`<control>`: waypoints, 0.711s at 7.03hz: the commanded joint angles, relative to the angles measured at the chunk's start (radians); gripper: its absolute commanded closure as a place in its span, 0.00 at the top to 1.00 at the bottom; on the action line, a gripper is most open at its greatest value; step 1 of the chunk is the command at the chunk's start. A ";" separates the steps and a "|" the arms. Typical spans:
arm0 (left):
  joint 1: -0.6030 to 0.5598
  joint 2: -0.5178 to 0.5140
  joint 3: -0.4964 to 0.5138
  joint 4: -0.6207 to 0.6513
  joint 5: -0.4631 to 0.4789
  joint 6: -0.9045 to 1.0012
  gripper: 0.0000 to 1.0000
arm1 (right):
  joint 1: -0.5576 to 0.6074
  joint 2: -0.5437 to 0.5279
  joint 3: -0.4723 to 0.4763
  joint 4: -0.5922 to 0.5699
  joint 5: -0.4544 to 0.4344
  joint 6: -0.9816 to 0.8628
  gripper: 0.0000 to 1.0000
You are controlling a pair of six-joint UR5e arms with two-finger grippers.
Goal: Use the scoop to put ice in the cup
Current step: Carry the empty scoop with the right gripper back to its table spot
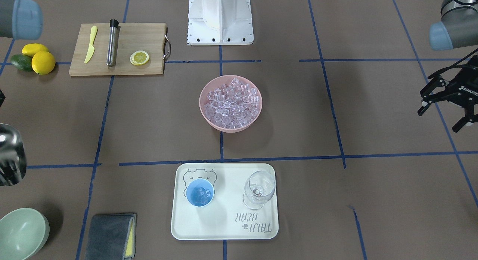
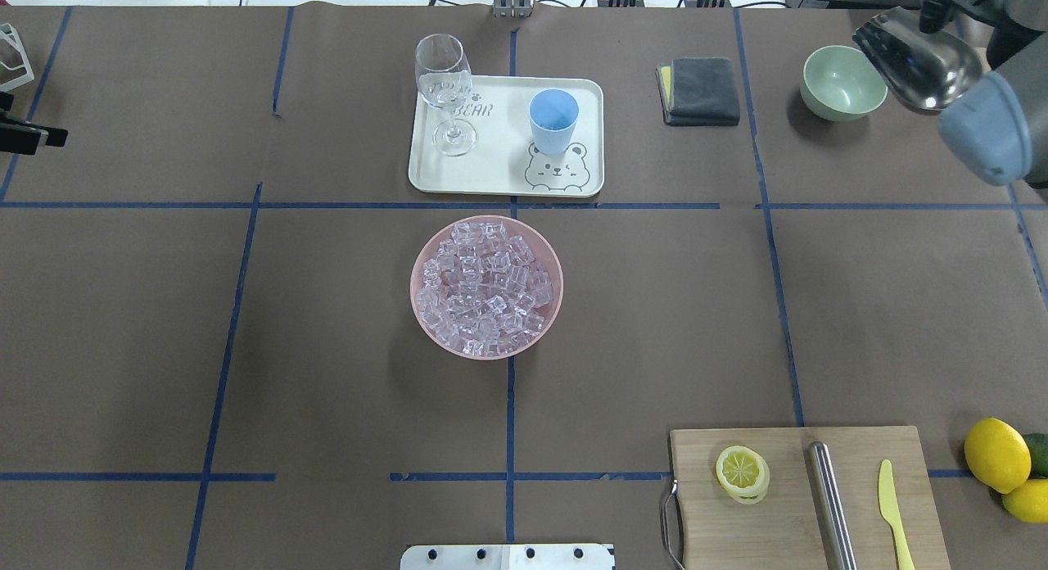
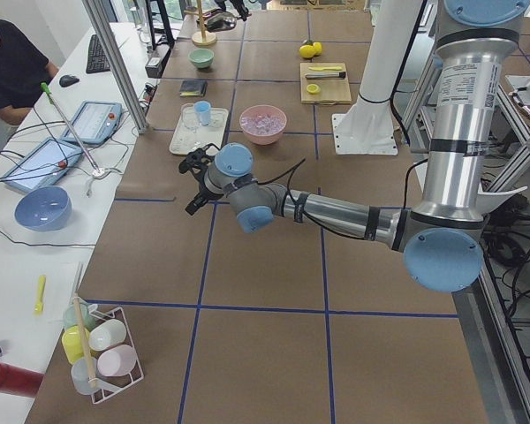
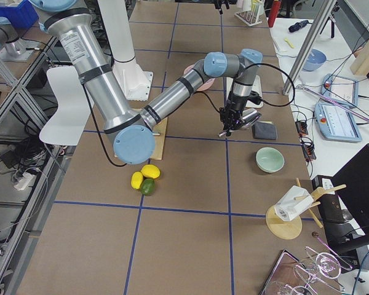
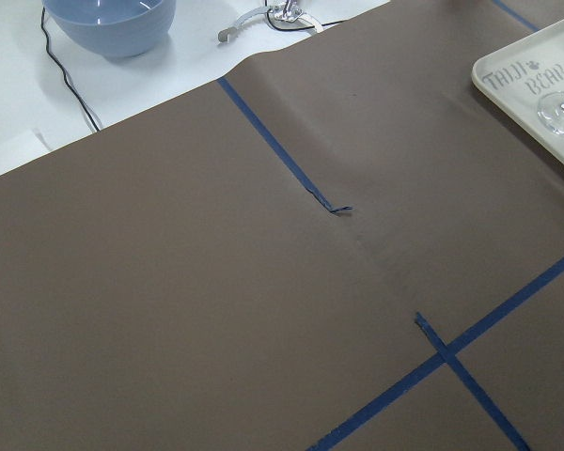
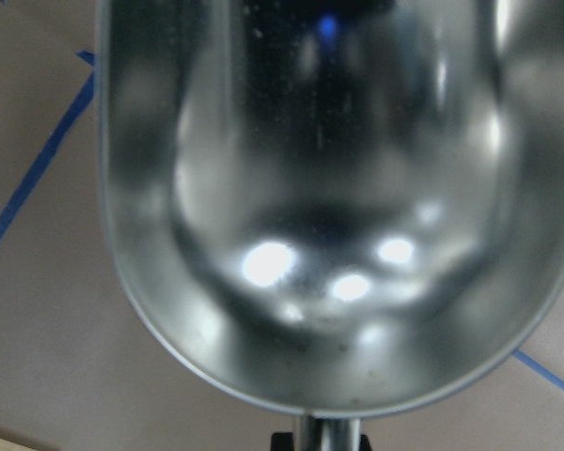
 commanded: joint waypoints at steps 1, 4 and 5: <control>-0.007 -0.007 -0.054 0.075 0.000 0.000 1.00 | 0.076 -0.042 -0.056 0.053 0.056 0.011 0.00; -0.006 0.005 -0.038 0.101 0.000 0.000 1.00 | 0.074 -0.150 -0.064 0.031 0.151 0.107 0.00; -0.006 -0.015 -0.058 0.257 0.002 0.000 1.00 | 0.073 -0.195 -0.039 0.037 0.223 0.217 0.00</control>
